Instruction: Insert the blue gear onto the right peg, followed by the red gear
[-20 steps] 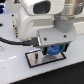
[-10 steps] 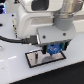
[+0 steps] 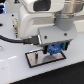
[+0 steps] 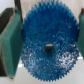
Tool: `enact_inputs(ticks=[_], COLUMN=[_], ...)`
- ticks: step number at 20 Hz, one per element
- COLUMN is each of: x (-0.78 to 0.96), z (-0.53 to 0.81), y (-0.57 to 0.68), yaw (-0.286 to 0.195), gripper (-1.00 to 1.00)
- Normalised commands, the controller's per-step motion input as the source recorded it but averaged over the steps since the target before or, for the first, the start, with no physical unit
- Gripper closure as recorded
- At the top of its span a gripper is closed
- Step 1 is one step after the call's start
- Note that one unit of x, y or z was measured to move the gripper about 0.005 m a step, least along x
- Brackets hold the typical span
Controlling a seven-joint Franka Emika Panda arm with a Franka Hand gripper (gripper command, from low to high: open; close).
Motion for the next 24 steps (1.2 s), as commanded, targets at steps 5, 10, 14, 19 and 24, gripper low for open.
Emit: enact_inputs(ticks=[5,10,14,19,24], x=[0.08,0.12,0.24,0.29,0.15], z=[-0.05,-0.04,0.27,0.43,0.01], y=[-0.01,-0.02,-0.11,-0.12,-0.23], yaw=[0.0,0.0,0.0,0.0,0.0], gripper=[1.0,1.0,1.0,1.0,1.0])
